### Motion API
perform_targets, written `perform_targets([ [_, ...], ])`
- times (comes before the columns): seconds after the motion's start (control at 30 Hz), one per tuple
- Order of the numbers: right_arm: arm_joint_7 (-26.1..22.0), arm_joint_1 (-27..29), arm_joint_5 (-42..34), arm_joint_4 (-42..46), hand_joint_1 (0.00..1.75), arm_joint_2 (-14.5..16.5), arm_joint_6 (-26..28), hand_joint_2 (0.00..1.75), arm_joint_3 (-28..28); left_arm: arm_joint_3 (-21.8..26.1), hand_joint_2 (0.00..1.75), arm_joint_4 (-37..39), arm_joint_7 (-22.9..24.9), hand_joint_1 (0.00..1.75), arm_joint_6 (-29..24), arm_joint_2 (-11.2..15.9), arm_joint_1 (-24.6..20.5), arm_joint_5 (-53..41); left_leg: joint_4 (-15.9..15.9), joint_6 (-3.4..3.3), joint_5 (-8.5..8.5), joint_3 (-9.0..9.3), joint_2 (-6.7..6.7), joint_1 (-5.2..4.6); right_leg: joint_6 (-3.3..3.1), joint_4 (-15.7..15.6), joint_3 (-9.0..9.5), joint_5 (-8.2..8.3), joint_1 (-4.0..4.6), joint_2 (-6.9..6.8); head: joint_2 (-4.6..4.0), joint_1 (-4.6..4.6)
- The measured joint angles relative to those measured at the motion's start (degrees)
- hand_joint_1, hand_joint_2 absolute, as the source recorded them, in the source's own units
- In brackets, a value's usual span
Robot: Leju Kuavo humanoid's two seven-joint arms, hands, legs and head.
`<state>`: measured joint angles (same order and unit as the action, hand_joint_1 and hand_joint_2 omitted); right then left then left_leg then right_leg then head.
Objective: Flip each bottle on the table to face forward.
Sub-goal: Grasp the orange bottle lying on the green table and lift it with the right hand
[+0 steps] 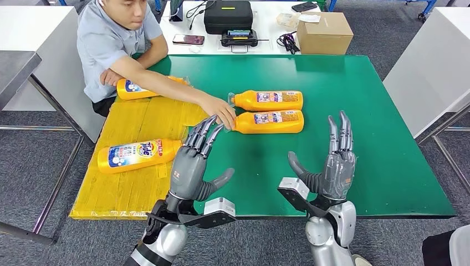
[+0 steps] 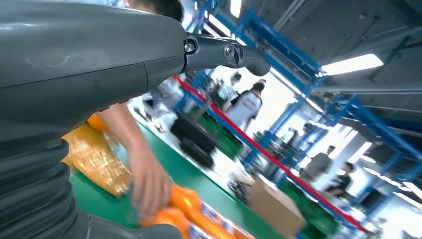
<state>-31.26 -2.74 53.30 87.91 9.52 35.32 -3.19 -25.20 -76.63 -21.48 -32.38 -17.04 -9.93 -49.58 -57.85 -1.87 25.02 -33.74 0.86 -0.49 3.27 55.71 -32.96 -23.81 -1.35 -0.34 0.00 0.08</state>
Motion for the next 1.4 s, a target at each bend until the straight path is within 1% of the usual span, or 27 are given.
perform_targets([
  [0.07, 4.2, -0.2, 6.4, -0.8, 0.00, -0.8, 0.6, 1.75, 0.0, -0.5, 1.75, -0.1, -1.1, 0.00, 1.5, 0.0, 0.2, 4.5, 0.0, 0.00, 0.00, 0.00, 0.00, 0.00, 0.00, 0.0, 0.00, 0.00, 0.00, 0.00, 0.00, 0.00],
  [0.1, 5.4, -0.3, 8.1, -1.1, 0.00, -1.0, 0.8, 1.75, 0.0, -0.6, 1.75, -0.1, -1.4, 0.00, 2.0, 0.0, 0.3, 5.9, 0.0, 0.00, 0.00, 0.00, 0.00, 0.00, 0.00, 0.0, 0.00, 0.00, 0.00, 0.00, 0.00, 0.01],
  [0.17, 5.8, -0.3, 8.7, -1.2, 0.00, -1.1, 1.0, 1.75, 0.0, -0.7, 1.75, -0.1, -1.5, 0.00, 2.2, 0.0, 0.4, 6.5, 0.0, 0.00, 0.00, 0.00, 0.00, 0.00, 0.00, 0.0, 0.00, 0.00, 0.00, 0.00, 0.00, 0.01],
  [0.2, 6.8, -0.4, 10.1, -1.8, 0.00, -1.5, 1.3, 1.75, 0.1, -0.7, 1.75, -0.1, -1.9, 0.00, 3.0, 0.0, 0.5, 8.2, 0.0, 0.00, 0.00, 0.01, 0.00, 0.00, 0.00, 0.0, 0.00, 0.00, 0.00, 0.00, 0.00, 0.01],
  [0.23, 9.2, -0.6, 13.7, -3.2, 0.00, -2.4, 2.0, 1.75, 0.4, -0.8, 1.75, 0.0, -2.5, 0.00, 5.5, 0.0, 0.9, 12.7, 0.0, 0.00, 0.00, 0.00, 0.01, 0.00, 0.00, 0.0, 0.01, 0.00, 0.00, 0.00, 0.00, 0.01],
  [0.3, 16.8, -1.6, 24.6, -8.1, 0.00, -5.6, 2.2, 1.75, 1.3, -1.2, 1.75, 0.3, -3.8, 0.00, 13.2, 0.0, 2.2, 25.9, 0.0, -0.01, -0.01, -0.01, 0.00, -0.02, 0.01, 0.0, 0.01, 0.01, -0.01, 0.01, 0.00, 0.00],
  [0.33, 19.9, -2.2, 28.8, -10.4, 0.00, -7.0, 1.9, 1.75, 1.7, -1.3, 1.75, 0.4, -4.1, 0.00, 16.9, 0.0, 2.7, 31.6, 0.0, -0.01, -0.01, -0.01, 0.01, -0.02, 0.02, 0.0, 0.01, 0.01, -0.01, 0.01, 0.00, 0.00],
  [0.37, 21.6, -2.8, 30.8, -12.0, 0.00, -7.9, 1.3, 1.75, 1.8, -1.4, 1.75, 0.4, -4.1, 0.00, 19.3, 0.0, 2.9, 35.1, 0.0, -0.01, -0.01, -0.02, 0.01, -0.03, 0.02, 0.0, 0.01, 0.02, -0.01, 0.01, 0.00, 0.00],
  [0.43, 22.3, -3.5, 30.8, -13.9, 0.00, -8.7, 1.0, 1.75, 1.8, -1.4, 1.75, 0.4, -3.8, 0.00, 22.1, 0.0, 2.9, 38.7, 0.0, -0.01, -0.01, -0.02, 0.02, -0.02, 0.02, 0.0, 0.01, 0.02, -0.01, 0.00, 0.00, -0.01],
  [0.5, 23.1, -4.3, 30.7, -15.8, 0.00, -9.3, -0.4, 1.75, 1.7, -1.3, 1.75, 0.4, -3.2, 0.00, 24.2, 0.1, 3.0, 41.3, 0.0, -0.01, -0.01, -0.02, 0.02, 0.00, 0.02, 0.0, 0.01, 0.02, 0.00, 0.00, 0.00, -0.02],
  [0.63, 24.4, -5.4, 31.3, -19.7, 0.00, -10.9, -3.9, 1.75, 1.1, -1.3, 1.75, 0.3, -1.9, 0.00, 26.0, 0.3, 3.8, 43.9, 0.0, 0.00, -0.01, -0.02, 0.03, 0.01, 0.02, 0.0, 0.01, 0.01, 0.01, 0.00, 0.00, -0.01],
  [0.73, 24.7, -5.9, 30.8, -21.8, 0.00, -11.8, -5.3, 1.75, 0.6, -1.3, 1.75, 0.3, -0.7, 0.00, 26.1, 0.5, 4.3, 45.0, 0.0, 0.00, -0.01, -0.03, 0.02, 0.00, 0.02, 0.0, 0.01, 0.01, 0.00, 0.00, 0.00, 0.00],
  [0.83, 24.8, -6.3, 28.7, -23.0, 0.00, -12.4, -7.4, 1.75, 0.0, -1.3, 1.75, 0.3, 1.6, 0.00, 25.5, 0.6, 4.7, 47.0, 0.0, -0.01, -0.01, -0.04, 0.02, -0.01, 0.02, 0.0, 0.01, 0.02, 0.00, 0.00, 0.00, -0.01],
  [1.0, 23.4, -7.5, 24.8, -24.8, 0.00, -12.9, -10.8, 1.75, -1.4, -1.3, 1.75, 0.4, 4.2, 0.00, 24.0, 0.6, 4.7, 49.5, 0.0, 0.00, -0.01, -0.03, 0.02, -0.01, 0.02, 0.0, 0.00, 0.02, 0.00, 0.00, 0.00, -0.01],
  [1.4, 22.9, -9.0, 24.0, -27.3, 0.00, -13.3, -11.6, 1.75, -3.1, -1.4, 1.75, 0.4, 4.8, 0.00, 23.8, 0.6, 4.7, 50.0, 0.0, 0.00, -0.01, -0.03, 0.02, 0.00, 0.02, 0.0, -0.01, 0.01, 0.00, 0.00, 0.00, -0.01],
])
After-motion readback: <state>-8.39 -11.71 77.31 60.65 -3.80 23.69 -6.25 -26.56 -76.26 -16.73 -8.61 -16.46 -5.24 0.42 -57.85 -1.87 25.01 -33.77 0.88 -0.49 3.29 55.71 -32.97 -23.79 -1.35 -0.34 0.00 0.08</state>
